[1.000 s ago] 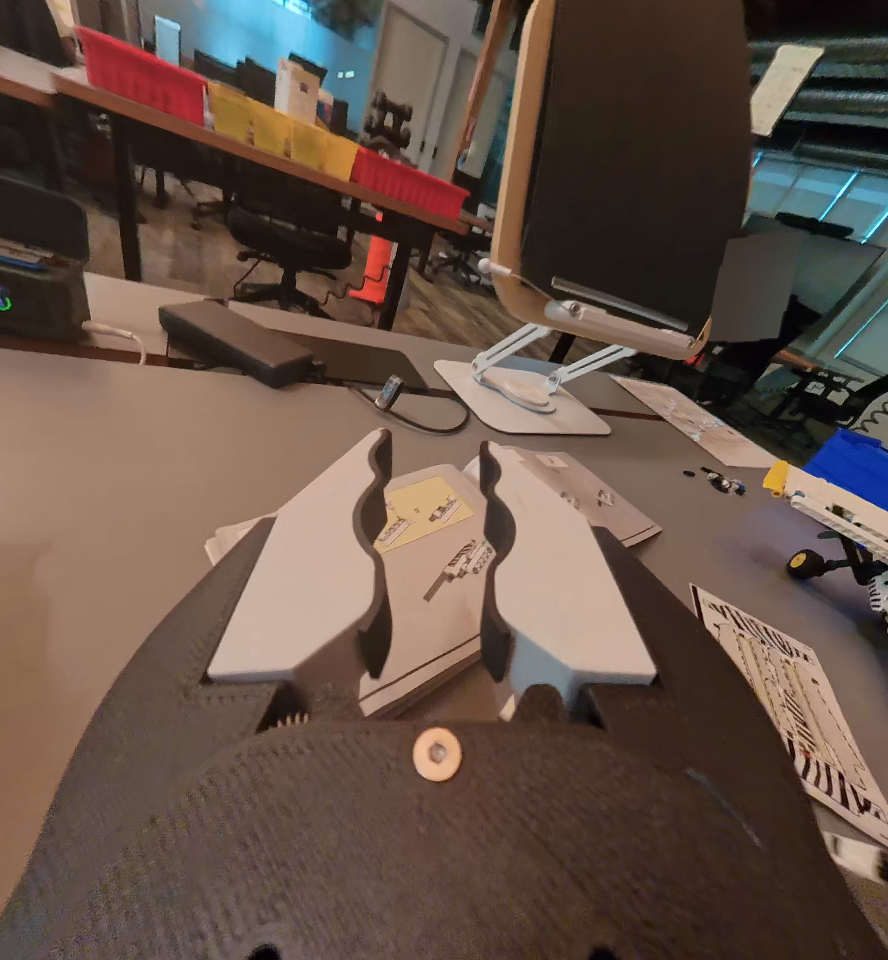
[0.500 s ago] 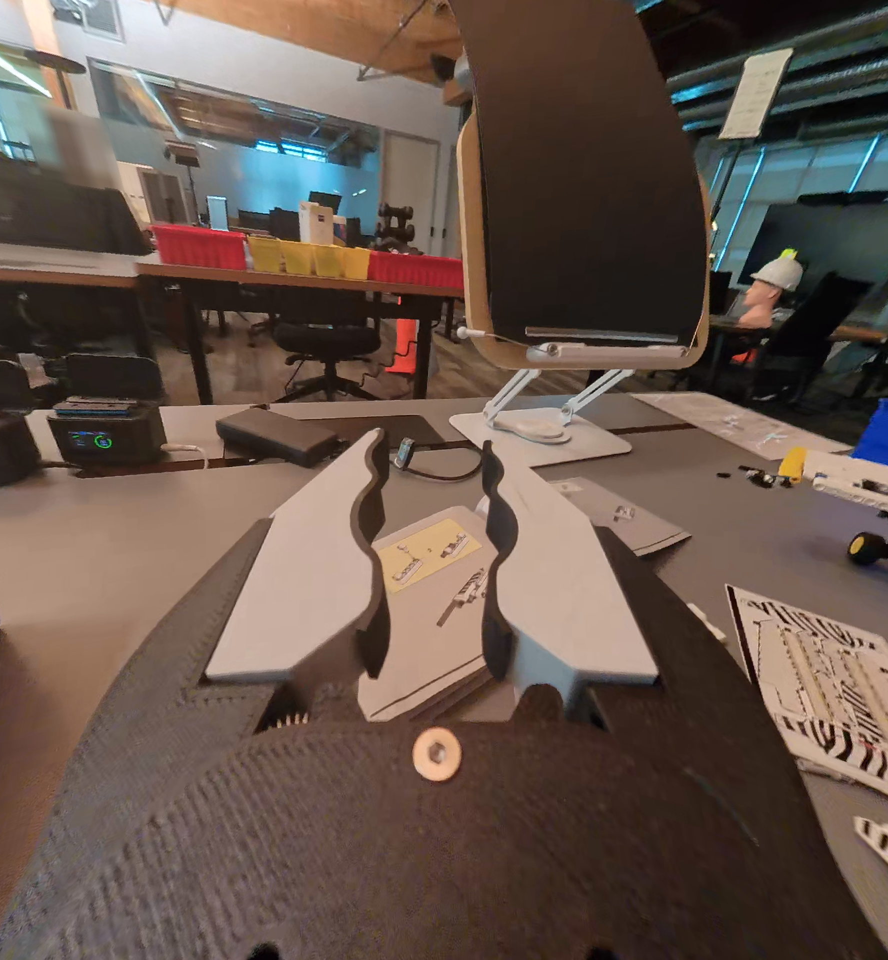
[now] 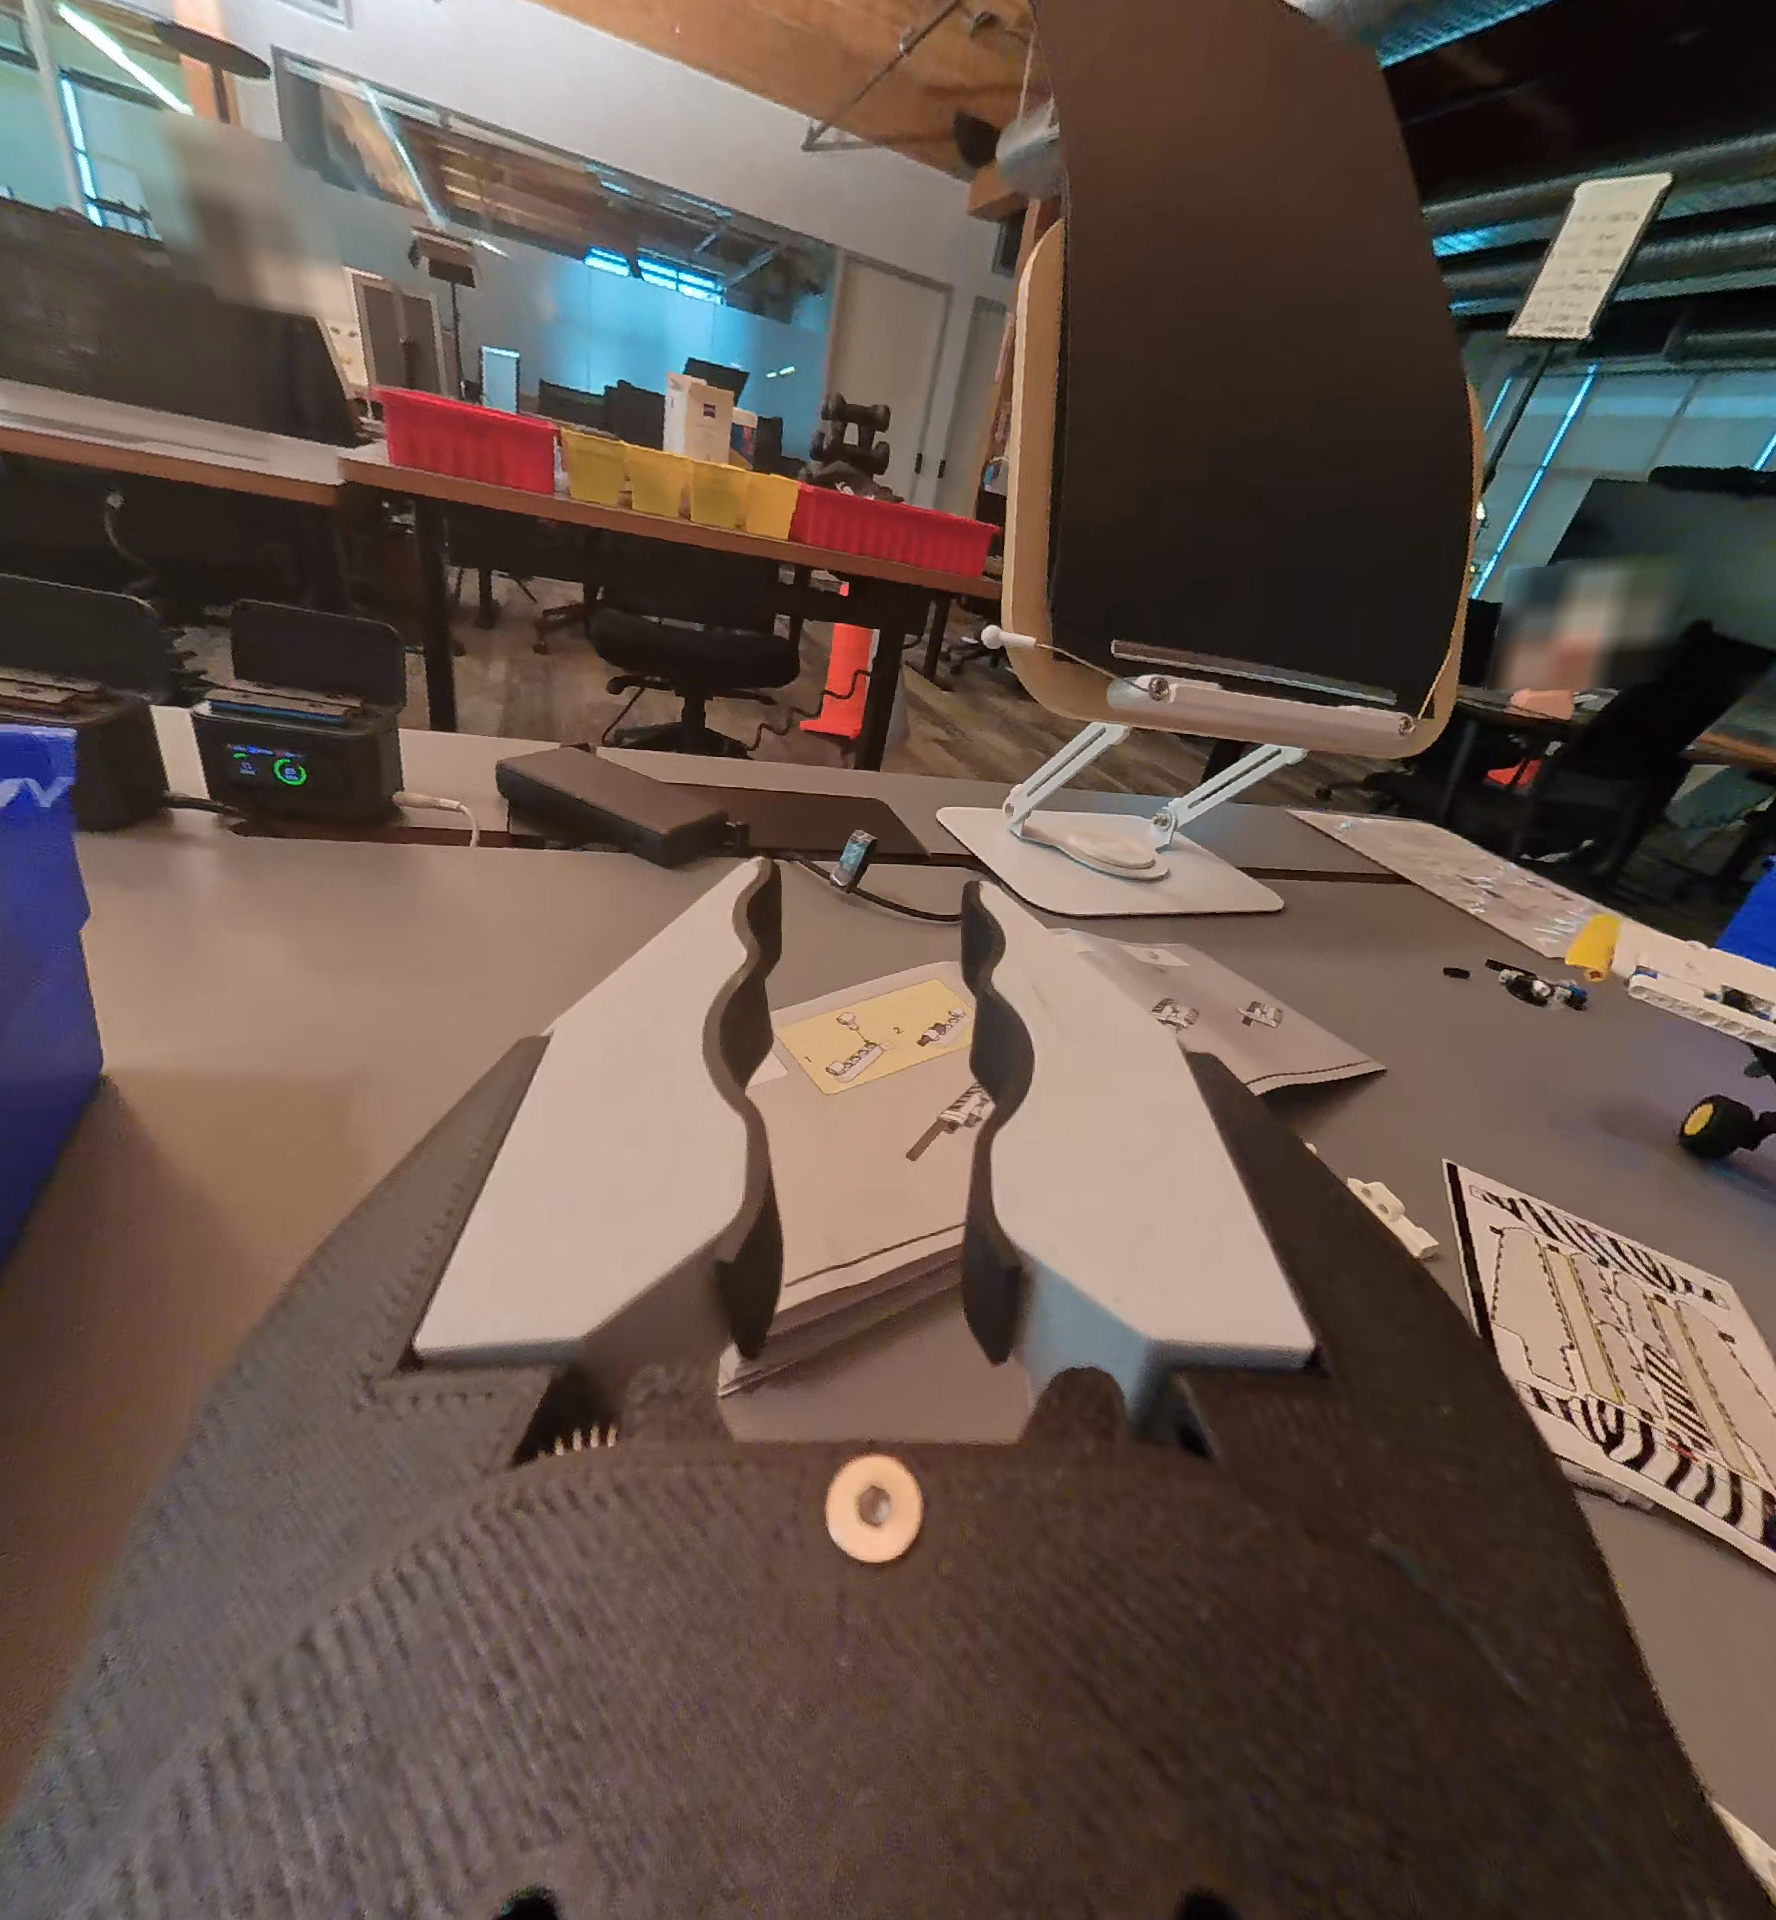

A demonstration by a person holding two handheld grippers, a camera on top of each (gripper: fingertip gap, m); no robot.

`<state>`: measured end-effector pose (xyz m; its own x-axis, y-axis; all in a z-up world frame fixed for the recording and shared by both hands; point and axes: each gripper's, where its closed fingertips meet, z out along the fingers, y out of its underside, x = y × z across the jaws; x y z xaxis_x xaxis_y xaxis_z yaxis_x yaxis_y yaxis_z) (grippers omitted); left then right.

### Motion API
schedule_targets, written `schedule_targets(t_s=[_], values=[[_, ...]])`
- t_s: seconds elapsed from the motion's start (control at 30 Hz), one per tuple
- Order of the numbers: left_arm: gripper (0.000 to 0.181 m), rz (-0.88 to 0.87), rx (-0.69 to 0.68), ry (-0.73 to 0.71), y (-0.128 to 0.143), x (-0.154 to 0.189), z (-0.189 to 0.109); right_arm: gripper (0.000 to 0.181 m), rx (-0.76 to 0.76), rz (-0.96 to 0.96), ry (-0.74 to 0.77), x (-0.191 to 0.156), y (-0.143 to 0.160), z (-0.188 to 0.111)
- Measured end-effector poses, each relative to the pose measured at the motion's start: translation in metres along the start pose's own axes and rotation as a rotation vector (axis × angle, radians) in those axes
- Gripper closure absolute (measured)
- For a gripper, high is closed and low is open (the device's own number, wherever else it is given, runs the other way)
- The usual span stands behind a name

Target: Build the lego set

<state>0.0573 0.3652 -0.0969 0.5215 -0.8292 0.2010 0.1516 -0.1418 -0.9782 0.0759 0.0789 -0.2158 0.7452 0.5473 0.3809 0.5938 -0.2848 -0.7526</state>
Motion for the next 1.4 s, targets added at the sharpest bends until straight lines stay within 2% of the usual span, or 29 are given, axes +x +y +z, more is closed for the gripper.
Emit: schedule_targets(t_s=[0.13,0.27,0.3,0.37,0.47,0.63,0.77,0.83,0.93,1.17,1.4], values=[[0.148,0.002,-0.02,0.03,0.005,0.008,0.002,0.142,0.062,0.24,0.036,0.021,-0.007,-0.007],[0.148,0.0,-0.04,0.057,0.008,0.015,0.005,0.107,-0.039,0.419,-0.01,0.031,0.01,0.005],[0.147,-0.004,-0.04,0.067,0.009,0.017,0.005,0.104,-0.077,0.451,-0.051,0.028,0.015,0.011],[0.148,-0.01,-0.042,0.084,0.009,0.02,0.005,0.109,-0.114,0.505,-0.132,0.023,0.017,0.019],[0.147,-0.011,-0.058,0.087,0.012,0.02,0.007,0.128,-0.086,0.551,-0.229,0.02,0.008,0.024],[0.147,-0.047,-0.068,0.106,0.014,0.021,0.006,0.146,-0.082,0.539,-0.304,0.017,-0.001,0.036],[0.147,-0.054,-0.075,0.107,0.016,0.02,0.007,0.14,-0.093,0.475,-0.317,0.013,-0.009,0.046],[0.147,-0.059,-0.079,0.107,0.017,0.019,0.007,0.133,-0.111,0.429,-0.325,0.012,-0.009,0.04],[0.147,-0.078,-0.078,0.119,0.016,0.02,0.006,0.135,-0.092,0.389,-0.304,0.02,-0.006,0.023],[0.147,-0.08,-0.083,0.121,0.017,0.02,0.006,0.143,-0.068,0.513,-0.379,0.01,0.008,-0.009],[0.147,-0.073,-0.097,0.129,0.02,0.023,0.009,0.138,-0.061,0.519,-0.414,-0.016,0.007,-0.003]])
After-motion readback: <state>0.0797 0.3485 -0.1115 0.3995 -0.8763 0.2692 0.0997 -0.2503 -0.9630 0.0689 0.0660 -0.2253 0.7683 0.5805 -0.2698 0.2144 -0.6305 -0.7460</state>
